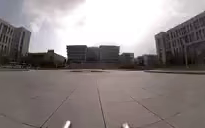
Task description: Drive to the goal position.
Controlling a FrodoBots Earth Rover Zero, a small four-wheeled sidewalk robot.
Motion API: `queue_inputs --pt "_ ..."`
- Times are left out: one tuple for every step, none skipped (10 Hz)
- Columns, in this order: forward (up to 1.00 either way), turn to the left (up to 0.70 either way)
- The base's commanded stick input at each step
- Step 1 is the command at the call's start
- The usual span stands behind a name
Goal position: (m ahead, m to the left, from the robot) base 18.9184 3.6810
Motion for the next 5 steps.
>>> queue_inputs --pt "0.7 0.0" --pt "0.7 0.0" --pt "0.7 -0.07" --pt "0.7 -0.1" --pt "0.7 0.0"
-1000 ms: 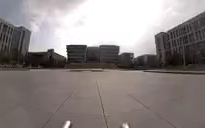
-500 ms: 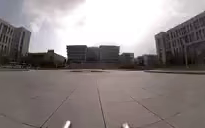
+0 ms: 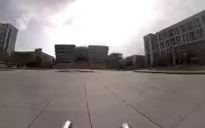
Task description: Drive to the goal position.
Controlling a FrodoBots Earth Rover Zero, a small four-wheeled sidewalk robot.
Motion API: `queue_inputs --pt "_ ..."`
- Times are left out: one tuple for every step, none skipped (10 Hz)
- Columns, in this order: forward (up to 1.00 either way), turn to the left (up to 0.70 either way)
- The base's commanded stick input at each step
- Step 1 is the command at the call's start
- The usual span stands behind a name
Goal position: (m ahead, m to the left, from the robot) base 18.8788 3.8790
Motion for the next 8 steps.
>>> queue_inputs --pt "0.7 0.0" --pt "0.7 0.0" --pt "0.7 0.0" --pt "0.7 0.0" --pt "0.7 0.0" --pt "0.7 0.0" --pt "0.7 0.0" --pt "0.7 0.0"
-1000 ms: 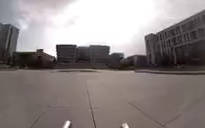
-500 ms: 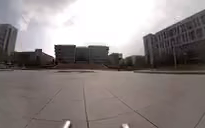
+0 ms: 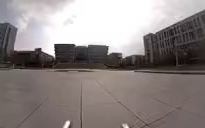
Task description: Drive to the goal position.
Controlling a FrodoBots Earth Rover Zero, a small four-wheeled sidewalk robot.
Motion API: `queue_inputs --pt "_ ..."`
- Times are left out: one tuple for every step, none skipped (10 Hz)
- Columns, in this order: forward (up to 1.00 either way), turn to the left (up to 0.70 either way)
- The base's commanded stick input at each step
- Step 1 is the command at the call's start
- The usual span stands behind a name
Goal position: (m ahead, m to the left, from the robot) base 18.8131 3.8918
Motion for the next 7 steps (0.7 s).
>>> queue_inputs --pt "0.7 0.0" --pt "0.7 0.0" --pt "0.7 0.0" --pt "0.7 0.0" --pt "0.7 0.0" --pt "0.7 0.0" --pt "0.7 0.0"
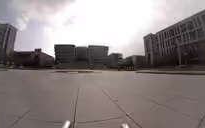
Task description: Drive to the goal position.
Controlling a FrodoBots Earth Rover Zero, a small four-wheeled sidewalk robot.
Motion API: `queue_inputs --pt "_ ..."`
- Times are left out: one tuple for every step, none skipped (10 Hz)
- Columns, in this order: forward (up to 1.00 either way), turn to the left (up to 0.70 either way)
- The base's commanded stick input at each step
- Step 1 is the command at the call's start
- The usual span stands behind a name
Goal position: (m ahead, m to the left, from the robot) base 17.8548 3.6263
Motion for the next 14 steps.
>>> queue_inputs --pt "0.7 0.0" --pt "0.7 0.0" --pt "0.7 0.0" --pt "0.7 0.0" --pt "0.7 0.0" --pt "0.7 0.0" --pt "0.7 0.0" --pt "0.7 0.0" --pt "0.7 0.0" --pt "0.7 0.0" --pt "0.7 0.0" --pt "0.7 0.0" --pt "0.7 0.0" --pt "0.7 0.0"
